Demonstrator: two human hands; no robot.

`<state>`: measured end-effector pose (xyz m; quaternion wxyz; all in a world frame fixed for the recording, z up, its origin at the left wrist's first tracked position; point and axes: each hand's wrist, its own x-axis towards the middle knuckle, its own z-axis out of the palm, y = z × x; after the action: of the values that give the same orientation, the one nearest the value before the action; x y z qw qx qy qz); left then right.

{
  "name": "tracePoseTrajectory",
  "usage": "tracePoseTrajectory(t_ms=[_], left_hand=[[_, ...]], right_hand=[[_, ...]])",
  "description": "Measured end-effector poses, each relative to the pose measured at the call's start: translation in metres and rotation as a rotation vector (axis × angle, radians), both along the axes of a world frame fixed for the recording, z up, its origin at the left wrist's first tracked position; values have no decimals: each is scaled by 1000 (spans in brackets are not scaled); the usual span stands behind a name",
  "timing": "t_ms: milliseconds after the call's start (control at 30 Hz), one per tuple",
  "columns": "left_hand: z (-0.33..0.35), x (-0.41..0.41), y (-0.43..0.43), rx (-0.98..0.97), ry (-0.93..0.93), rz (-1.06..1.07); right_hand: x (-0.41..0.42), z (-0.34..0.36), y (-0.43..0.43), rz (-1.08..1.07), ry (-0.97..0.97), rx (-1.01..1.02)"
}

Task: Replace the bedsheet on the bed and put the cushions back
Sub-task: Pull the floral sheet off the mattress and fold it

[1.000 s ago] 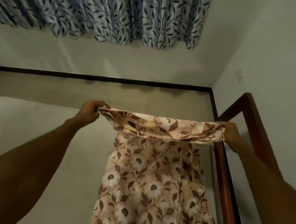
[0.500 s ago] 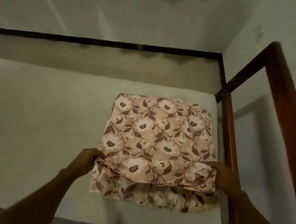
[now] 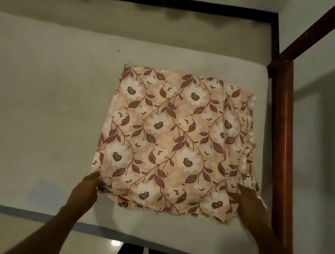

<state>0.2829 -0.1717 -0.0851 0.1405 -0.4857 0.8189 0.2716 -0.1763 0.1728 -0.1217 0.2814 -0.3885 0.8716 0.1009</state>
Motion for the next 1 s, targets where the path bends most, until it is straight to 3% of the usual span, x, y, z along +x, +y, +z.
tracePoseTrajectory(t_ms=[67,167,333,500,667,933,1000], left_hand=[[7,-6,7,40,-148,106],[12,-22,9,-33,-194,80],[-6,-60,16,26,-159,-58],[-8,-92,1,173,-321,224],[-13,-85,-41,247,-302,308],[-22,-105,-100,159,-93,500],[-28,-119,-115,136,-22,574]], right_hand=[[0,-7,-1,-24,100,-28],[14,14,-33,-147,155,-139],[43,18,-68,-81,10,-185],[33,8,-88,-297,13,-149],[-6,12,-122,-683,-92,-154],[-78,-13,-159,-944,-134,-262],[-86,-17,-178,-1060,-152,-211]])
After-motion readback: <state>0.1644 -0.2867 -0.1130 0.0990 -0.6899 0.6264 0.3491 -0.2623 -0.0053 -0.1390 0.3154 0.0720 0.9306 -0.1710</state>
